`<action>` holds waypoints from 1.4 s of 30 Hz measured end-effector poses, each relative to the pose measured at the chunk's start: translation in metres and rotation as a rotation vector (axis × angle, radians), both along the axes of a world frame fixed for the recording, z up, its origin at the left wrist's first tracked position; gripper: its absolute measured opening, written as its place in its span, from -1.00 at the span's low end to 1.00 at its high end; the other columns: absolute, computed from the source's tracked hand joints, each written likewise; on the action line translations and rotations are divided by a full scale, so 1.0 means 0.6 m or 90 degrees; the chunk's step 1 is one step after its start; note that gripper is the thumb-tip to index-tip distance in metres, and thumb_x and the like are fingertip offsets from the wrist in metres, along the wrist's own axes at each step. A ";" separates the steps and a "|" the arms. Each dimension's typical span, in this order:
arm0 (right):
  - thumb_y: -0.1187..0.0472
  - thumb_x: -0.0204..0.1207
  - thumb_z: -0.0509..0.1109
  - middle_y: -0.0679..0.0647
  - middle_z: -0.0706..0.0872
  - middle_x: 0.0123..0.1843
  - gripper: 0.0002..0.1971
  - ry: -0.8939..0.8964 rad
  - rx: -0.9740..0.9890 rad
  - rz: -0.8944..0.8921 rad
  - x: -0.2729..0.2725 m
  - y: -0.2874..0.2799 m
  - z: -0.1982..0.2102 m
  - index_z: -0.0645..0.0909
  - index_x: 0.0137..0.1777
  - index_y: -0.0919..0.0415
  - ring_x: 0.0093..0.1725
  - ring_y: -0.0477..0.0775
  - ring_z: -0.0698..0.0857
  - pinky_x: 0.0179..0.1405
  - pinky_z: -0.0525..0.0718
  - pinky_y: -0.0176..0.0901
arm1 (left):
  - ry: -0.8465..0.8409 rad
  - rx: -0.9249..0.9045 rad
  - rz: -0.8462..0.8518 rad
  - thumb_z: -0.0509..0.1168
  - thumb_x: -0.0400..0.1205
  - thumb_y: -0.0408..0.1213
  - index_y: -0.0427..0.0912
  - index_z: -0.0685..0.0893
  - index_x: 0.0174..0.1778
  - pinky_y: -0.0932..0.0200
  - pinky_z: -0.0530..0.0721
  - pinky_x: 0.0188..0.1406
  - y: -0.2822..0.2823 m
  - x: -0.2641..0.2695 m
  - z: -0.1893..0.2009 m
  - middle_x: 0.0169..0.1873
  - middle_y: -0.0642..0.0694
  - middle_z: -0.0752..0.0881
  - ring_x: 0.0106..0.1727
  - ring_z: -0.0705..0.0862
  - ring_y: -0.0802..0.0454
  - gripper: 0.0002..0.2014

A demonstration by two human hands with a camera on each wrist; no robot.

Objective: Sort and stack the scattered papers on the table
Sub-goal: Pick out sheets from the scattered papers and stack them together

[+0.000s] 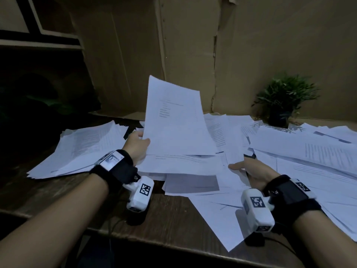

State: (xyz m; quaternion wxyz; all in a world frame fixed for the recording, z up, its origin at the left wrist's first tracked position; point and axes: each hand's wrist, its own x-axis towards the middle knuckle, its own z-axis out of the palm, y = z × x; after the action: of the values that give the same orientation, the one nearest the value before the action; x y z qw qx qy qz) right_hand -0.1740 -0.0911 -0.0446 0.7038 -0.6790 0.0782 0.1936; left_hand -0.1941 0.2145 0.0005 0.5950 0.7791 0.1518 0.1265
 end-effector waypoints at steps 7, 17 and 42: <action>0.39 0.64 0.38 0.03 0.74 0.26 -0.83 0.017 -0.084 0.041 0.029 -0.011 0.003 0.67 0.19 0.38 0.29 0.00 0.63 0.61 0.25 -0.14 | 0.096 -0.017 -0.086 0.12 0.77 -0.45 -0.36 0.56 0.11 0.11 0.79 -0.08 -0.038 0.041 -0.030 0.00 -0.37 0.74 -0.10 0.78 -0.20 -0.87; 0.40 0.63 0.40 0.11 0.78 0.32 -0.68 -0.055 -0.067 0.101 0.054 -0.014 -0.030 0.66 0.37 0.34 0.39 0.14 0.69 0.58 0.47 0.08 | 0.144 -0.010 -0.186 0.10 0.79 -0.41 -0.42 0.55 -0.19 0.15 0.71 -0.32 -0.046 0.062 -0.046 -0.56 -0.07 0.70 -0.52 0.70 0.03 -0.73; 0.49 0.61 0.36 0.27 0.84 0.13 -0.76 -0.059 -0.039 0.089 0.040 -0.012 -0.018 0.67 0.23 0.34 0.00 0.22 0.85 -0.16 0.83 -0.08 | 0.010 -0.322 0.018 0.04 0.77 -0.51 -0.31 0.49 0.31 0.24 0.73 -0.49 0.114 0.068 -0.042 0.36 -0.32 0.58 0.28 0.61 -0.22 -0.76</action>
State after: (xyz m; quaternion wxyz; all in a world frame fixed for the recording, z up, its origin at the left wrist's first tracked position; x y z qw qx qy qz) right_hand -0.1500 -0.0982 -0.0552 0.6703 -0.7123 0.0036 0.2084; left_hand -0.1531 0.2829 -0.0245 0.7677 0.6045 0.1941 0.0867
